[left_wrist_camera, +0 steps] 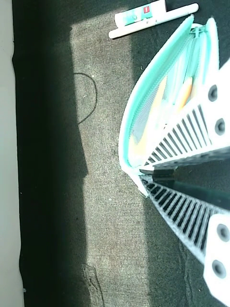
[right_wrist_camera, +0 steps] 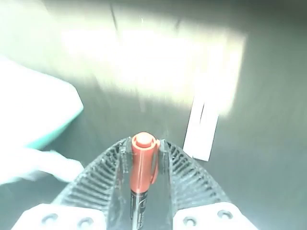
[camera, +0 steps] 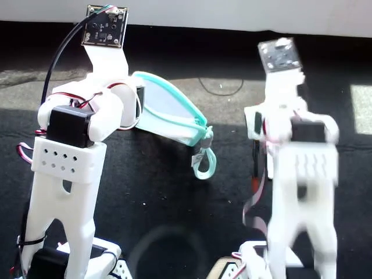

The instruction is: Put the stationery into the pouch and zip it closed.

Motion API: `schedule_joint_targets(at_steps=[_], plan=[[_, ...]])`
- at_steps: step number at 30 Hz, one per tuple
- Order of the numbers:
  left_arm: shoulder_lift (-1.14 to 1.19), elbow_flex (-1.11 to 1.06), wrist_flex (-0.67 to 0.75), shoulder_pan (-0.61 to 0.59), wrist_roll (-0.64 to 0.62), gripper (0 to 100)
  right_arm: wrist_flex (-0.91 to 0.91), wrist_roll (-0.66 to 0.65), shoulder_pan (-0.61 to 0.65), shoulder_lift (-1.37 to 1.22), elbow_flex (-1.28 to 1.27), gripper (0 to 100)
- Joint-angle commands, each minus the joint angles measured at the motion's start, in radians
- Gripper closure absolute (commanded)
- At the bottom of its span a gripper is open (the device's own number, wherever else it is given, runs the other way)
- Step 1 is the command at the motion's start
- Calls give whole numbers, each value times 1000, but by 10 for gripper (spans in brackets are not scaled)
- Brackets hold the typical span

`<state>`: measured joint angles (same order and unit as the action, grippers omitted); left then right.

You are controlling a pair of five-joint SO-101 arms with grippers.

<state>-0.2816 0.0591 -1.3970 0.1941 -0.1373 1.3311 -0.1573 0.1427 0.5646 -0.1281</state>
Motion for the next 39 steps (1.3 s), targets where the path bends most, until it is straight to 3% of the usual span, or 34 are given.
schedule_joint_targets(at_steps=[1,7,14,17,25,39], plan=[[18,-35,-3,1,-5,990,-81,124,76,191,105,993],[18,-35,-5,2,-5,990,-268,273,197,208,252,993],[18,-35,-2,2,-5,990,-490,270,364,176,274,993],[18,-35,0,4,-5,990,-512,270,430,90,257,993],[18,-27,-5,2,-5,990,-499,269,432,-54,240,993],[18,-24,0,5,-5,990,-496,267,484,-67,-85,993]])
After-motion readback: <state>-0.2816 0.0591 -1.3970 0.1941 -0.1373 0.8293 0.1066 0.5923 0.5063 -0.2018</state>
